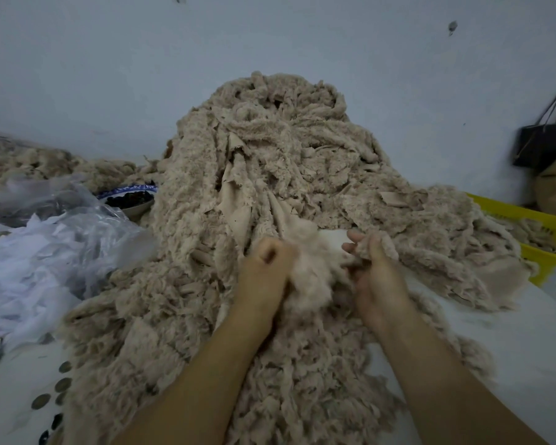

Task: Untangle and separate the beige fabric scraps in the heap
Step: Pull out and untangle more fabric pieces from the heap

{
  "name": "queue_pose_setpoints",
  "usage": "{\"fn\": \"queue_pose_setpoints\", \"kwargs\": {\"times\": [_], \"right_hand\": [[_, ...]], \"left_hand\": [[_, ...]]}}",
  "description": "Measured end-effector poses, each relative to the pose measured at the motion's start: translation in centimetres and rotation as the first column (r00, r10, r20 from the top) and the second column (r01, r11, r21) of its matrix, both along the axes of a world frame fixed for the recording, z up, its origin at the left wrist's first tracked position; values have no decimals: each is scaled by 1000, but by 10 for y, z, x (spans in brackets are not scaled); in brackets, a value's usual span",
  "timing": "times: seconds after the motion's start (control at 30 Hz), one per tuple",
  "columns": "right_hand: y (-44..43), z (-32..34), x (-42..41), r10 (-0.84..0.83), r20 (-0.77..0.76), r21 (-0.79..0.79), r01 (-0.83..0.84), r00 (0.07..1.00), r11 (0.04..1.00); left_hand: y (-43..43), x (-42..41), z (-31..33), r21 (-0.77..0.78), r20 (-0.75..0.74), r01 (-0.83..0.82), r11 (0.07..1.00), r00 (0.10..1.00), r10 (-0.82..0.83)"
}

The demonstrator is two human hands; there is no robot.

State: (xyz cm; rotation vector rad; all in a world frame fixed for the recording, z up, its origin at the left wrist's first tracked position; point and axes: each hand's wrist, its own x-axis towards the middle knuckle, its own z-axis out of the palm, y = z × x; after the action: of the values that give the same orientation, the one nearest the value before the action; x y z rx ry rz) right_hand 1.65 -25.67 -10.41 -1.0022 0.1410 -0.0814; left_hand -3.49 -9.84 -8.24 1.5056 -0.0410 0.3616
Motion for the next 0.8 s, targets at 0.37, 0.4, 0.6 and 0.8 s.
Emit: {"fn": "queue_pose_setpoints", "kwargs": {"times": [0.37,0.4,0.6,0.8], "right_hand": [[-1,5,-12,6,70,-45,-3,998,999],[4,5,-17,22,88,-184,-6,996,983],[26,4,-32,153,360,-809,226,921,542],[28,0,-31,442,219,-960,113,870,255]], "left_hand": [[37,25,-8,-648,-64,-155,746,987,149],[30,22,-8,-499,19,-142,855,985,174],[3,7,-12,490,517,-343,802,855,50],[8,11,-13,333,-119,105,937,990,-68]]}}
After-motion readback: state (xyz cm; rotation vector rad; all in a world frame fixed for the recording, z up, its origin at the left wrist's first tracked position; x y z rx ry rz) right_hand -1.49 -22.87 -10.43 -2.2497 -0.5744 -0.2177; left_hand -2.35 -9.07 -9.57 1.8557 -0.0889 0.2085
